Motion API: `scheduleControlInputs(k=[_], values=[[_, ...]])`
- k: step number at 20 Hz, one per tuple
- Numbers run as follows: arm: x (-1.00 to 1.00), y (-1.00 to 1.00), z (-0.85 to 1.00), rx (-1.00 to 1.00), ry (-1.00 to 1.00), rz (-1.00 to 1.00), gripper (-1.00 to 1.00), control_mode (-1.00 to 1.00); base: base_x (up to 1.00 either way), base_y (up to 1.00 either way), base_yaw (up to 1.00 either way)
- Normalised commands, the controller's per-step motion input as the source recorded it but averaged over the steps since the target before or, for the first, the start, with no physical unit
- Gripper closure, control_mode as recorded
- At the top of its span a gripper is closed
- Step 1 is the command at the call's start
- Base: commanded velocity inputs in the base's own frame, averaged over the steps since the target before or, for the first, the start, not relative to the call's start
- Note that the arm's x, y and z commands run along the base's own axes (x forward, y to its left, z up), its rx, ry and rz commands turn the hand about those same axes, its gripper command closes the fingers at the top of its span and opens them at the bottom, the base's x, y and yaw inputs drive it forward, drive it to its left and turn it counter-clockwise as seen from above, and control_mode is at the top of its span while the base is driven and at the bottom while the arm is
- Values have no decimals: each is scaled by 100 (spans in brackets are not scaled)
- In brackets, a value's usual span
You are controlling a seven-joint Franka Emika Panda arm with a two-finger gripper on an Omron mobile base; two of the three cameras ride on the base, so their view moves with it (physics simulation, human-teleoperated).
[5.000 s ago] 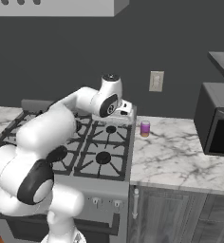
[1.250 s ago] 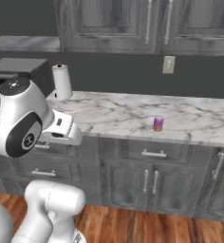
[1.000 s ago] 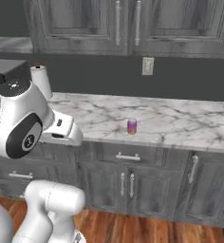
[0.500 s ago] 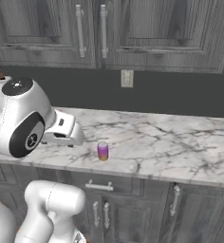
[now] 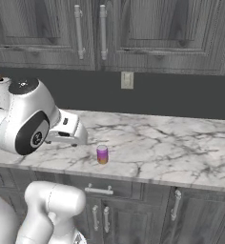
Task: Four empty soda cans are scattered around the kitchen. Gather all the cans and cluster them next to the stove for recycling.
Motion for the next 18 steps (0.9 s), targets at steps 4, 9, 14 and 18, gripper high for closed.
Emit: scheduleControlInputs(k=[4,9,14,18], values=[[66,-33,-51,0,0,0,-100,-100,0,0,0],[47,-10,-64,-4,0,0,-100,-100,0,0,0],[35,0,-45,-6,0,0,-100,-100,0,0,0],[26,0,-16,0,0,0,-100,-100,0,0,0]])
